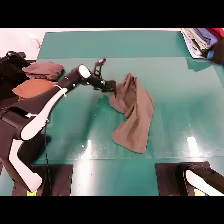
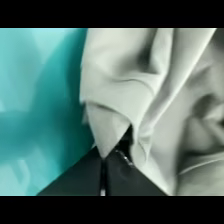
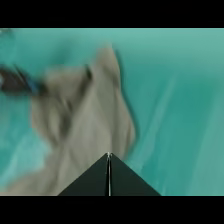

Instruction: Fold the shirts.

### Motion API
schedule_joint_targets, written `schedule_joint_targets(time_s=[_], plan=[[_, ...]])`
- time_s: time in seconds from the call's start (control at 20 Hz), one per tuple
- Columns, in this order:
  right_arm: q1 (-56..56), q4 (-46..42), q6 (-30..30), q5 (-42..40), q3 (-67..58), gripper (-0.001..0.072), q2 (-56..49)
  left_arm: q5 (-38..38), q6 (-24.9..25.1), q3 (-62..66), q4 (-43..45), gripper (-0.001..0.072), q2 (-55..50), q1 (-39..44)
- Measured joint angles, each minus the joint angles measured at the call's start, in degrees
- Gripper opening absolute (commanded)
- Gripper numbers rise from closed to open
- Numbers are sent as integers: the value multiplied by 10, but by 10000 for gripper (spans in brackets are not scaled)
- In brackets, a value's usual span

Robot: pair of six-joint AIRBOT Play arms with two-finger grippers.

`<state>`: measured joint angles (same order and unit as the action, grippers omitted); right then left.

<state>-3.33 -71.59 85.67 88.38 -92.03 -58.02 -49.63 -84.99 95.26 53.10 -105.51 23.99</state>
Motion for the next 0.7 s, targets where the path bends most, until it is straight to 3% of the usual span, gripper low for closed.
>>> schedule_joint_targets(time_s=[0.05,0.1,0.35,0.4,0.6,0.65,0.7], plan=[[-13,0,2,-3,62,259,12,-9,0,13,4,30,6,-9],[-25,0,2,-9,127,589,22,-17,3,26,9,30,14,-19],[-49,103,-21,-86,472,548,31,-57,20,64,28,30,33,-41],[-38,143,-35,-113,527,480,22,-66,21,66,29,30,35,-43],[48,262,-72,-226,635,454,-35,-87,24,71,35,30,37,-47],[76,281,-77,-247,638,401,-53,-93,24,72,35,30,38,-47],[102,296,-80,-266,636,245,-70,-97,24,72,35,30,38,-47]])
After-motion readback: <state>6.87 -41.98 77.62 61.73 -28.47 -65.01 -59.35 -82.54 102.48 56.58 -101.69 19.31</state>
